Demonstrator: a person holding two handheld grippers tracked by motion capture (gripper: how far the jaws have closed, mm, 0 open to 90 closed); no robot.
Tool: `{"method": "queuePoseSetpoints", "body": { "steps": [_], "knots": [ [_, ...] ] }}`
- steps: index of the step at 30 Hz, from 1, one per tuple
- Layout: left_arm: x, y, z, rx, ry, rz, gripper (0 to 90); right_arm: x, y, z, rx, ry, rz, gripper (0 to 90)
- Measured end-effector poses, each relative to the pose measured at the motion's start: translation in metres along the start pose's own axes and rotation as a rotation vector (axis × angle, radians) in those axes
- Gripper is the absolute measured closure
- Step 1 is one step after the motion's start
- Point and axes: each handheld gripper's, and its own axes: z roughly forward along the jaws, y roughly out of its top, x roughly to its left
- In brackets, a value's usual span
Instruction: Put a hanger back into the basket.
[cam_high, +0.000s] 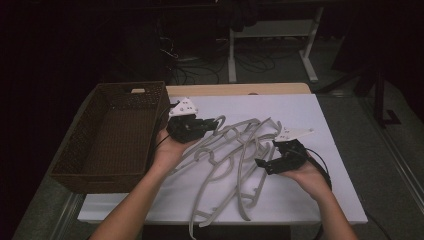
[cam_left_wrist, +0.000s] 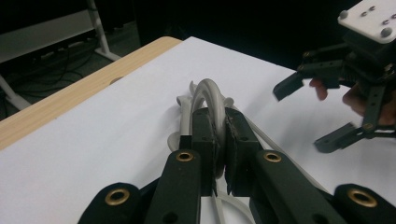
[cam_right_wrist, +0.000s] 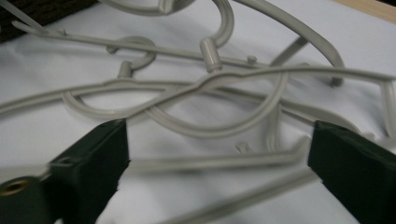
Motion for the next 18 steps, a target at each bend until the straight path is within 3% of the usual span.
{"method": "queuePoseSetpoints", "body": {
  "steps": [7, 8, 12, 18],
  "knots": [
    [-0.002, -0.002, -0.001, -0.007, -0.008, 0.001, 84.4, 0.002, 0.030, 0.032, -0.037, 0.024, 0.007, 27.2],
    [-0.001, -0.003, -0.001, -0.010, -0.011, -0.002, 84.4, 0.003, 0.036, 0.044, -0.027, 0.035, 0.007, 30.5],
    [-0.002, -0.004, -0.001, -0.014, -0.022, -0.004, 84.3, 0.004, 0.040, 0.062, 0.000, 0.030, -0.007, 33.3],
    [-0.010, -0.005, 0.000, -0.005, -0.039, 0.011, 83.9, 0.003, 0.043, 0.085, 0.039, 0.008, -0.036, 46.3]
  ]
}}
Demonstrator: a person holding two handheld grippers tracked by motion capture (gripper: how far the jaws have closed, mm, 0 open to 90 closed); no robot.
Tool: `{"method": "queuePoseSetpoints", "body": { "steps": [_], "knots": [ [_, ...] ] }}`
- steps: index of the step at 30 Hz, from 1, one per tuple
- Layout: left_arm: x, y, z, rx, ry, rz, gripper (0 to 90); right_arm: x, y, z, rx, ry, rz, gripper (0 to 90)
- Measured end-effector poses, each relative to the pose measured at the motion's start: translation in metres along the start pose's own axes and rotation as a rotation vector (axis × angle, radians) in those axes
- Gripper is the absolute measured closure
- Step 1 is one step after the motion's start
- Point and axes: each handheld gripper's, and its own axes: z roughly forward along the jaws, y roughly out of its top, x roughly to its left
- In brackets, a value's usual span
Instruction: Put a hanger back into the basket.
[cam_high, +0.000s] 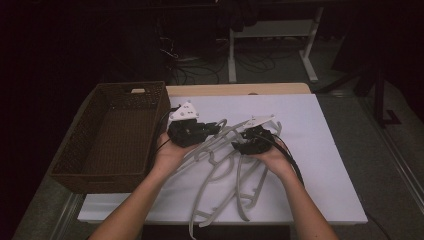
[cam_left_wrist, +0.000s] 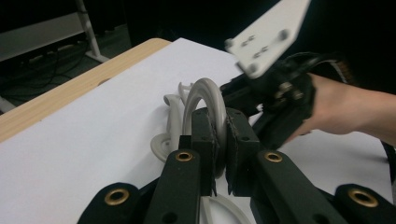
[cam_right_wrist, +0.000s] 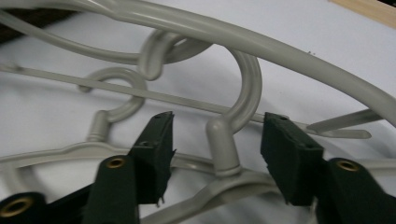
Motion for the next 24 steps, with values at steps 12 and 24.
{"method": "queuePoseSetpoints", "body": {
  "steps": [12, 24],
  "knots": [
    [-0.016, -0.004, 0.004, 0.019, -0.048, 0.016, 82.5, -0.003, 0.004, 0.010, -0.038, -0.067, 0.029, 63.4],
    [-0.008, -0.004, -0.005, -0.013, -0.053, -0.037, 83.0, -0.010, 0.003, 0.018, -0.004, -0.114, 0.088, 66.4]
  ]
}}
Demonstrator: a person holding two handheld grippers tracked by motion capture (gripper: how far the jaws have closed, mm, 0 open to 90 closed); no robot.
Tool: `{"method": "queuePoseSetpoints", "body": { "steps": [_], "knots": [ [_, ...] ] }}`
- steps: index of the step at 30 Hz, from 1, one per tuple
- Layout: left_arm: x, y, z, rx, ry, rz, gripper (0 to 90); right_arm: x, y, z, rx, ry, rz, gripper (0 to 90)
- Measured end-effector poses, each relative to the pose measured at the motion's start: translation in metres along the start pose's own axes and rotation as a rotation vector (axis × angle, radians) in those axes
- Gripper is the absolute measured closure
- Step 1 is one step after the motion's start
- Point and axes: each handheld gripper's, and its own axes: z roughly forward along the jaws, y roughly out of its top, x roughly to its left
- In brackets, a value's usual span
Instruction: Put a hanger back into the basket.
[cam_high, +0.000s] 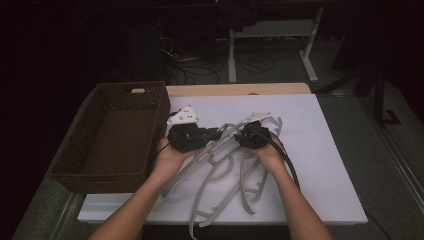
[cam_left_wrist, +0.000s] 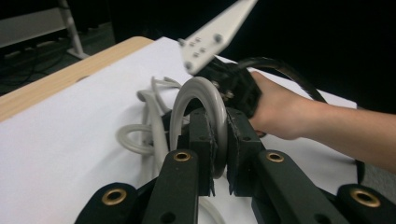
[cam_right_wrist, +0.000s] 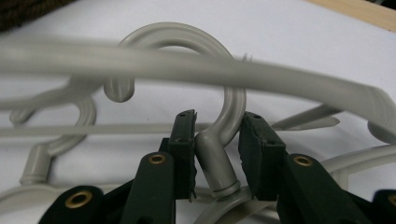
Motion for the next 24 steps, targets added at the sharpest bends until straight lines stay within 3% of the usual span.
{"method": "queuePoseSetpoints", "body": {
  "steps": [4, 17, 18, 19, 20, 24],
  "knots": [
    [0.009, 0.000, -0.005, -0.015, 0.021, -0.017, 83.5, 0.000, -0.002, -0.006, 0.016, 0.001, -0.024, 66.8],
    [0.020, 0.000, -0.011, -0.035, 0.065, -0.027, 84.9, -0.007, -0.019, -0.027, 0.051, 0.013, -0.036, 68.3],
    [0.021, 0.000, -0.011, -0.036, 0.067, -0.029, 85.1, -0.010, -0.022, -0.032, 0.036, 0.025, -0.025, 60.0],
    [0.021, 0.000, -0.011, -0.035, 0.069, -0.030, 85.1, -0.010, -0.022, -0.032, 0.036, 0.025, -0.025, 60.0],
    [0.021, 0.000, -0.011, -0.035, 0.073, -0.031, 85.2, -0.012, -0.023, -0.039, 0.011, 0.034, 0.006, 51.6],
    [0.023, 0.003, -0.010, -0.030, 0.108, -0.020, 85.7, -0.016, -0.024, -0.051, -0.034, 0.042, 0.040, 43.7]
  ]
}}
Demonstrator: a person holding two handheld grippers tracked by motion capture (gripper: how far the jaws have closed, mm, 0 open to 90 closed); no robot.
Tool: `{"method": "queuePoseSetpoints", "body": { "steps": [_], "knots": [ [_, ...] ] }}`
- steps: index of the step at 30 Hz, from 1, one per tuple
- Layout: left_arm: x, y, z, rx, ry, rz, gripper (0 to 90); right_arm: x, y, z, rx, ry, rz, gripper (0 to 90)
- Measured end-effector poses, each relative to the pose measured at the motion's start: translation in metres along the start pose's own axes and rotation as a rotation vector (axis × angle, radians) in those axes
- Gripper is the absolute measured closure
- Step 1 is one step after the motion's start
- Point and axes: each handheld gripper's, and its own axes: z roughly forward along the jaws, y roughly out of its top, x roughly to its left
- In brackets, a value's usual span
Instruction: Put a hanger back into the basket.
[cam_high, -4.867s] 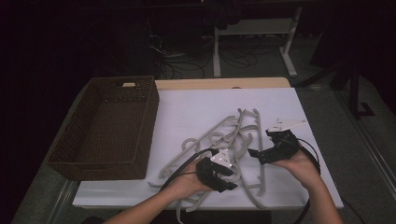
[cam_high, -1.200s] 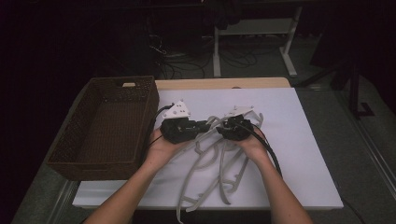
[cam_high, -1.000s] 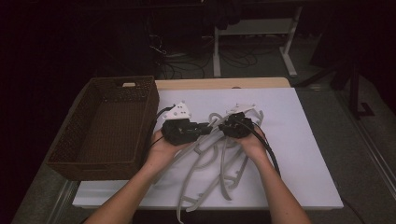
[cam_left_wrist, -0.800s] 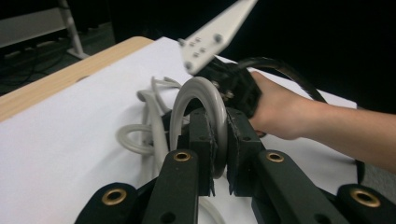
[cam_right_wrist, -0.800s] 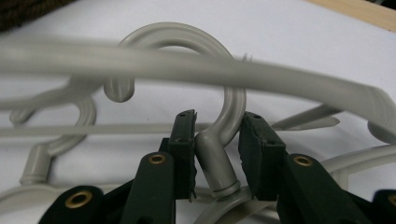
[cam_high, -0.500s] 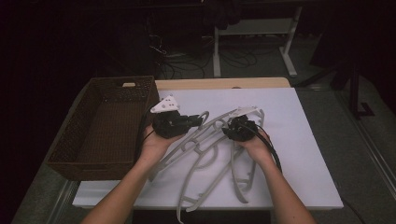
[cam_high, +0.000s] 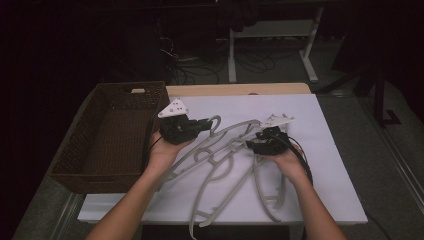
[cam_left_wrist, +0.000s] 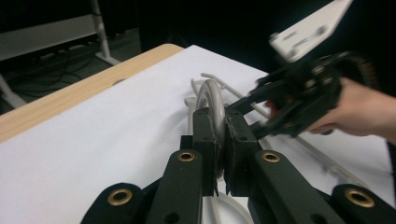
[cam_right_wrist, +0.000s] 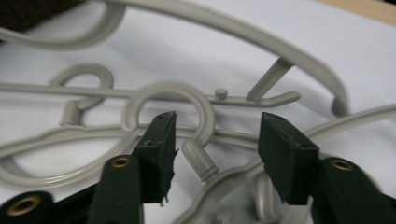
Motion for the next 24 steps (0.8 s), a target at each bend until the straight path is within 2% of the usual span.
{"method": "queuePoseSetpoints", "body": {
  "steps": [2, 4, 10, 13, 14, 20, 24],
  "knots": [
    [0.002, 0.002, 0.001, 0.002, 0.033, 0.005, 86.3, -0.004, -0.002, -0.012, -0.026, -0.002, 0.021, 38.9],
    [0.006, 0.003, 0.003, -0.003, 0.047, -0.003, 86.4, -0.006, -0.005, -0.018, -0.040, -0.009, 0.027, 37.1],
    [0.014, 0.008, 0.007, -0.011, 0.092, -0.010, 86.5, -0.010, -0.009, -0.030, -0.065, -0.008, 0.042, 34.7],
    [0.017, 0.012, 0.007, -0.022, 0.094, -0.010, 86.5, -0.012, -0.008, -0.032, -0.077, -0.008, 0.042, 33.8],
    [0.017, 0.014, 0.007, -0.026, 0.094, -0.008, 86.5, -0.011, -0.007, -0.033, -0.079, -0.008, 0.029, 33.0],
    [0.017, 0.029, 0.004, -0.056, 0.119, 0.020, 86.5, -0.011, -0.004, -0.036, -0.084, -0.007, 0.015, 32.0],
    [0.014, 0.037, 0.004, -0.076, 0.094, 0.029, 86.6, -0.011, -0.002, -0.041, -0.094, -0.009, 0.004, 30.8]
  ]
}}
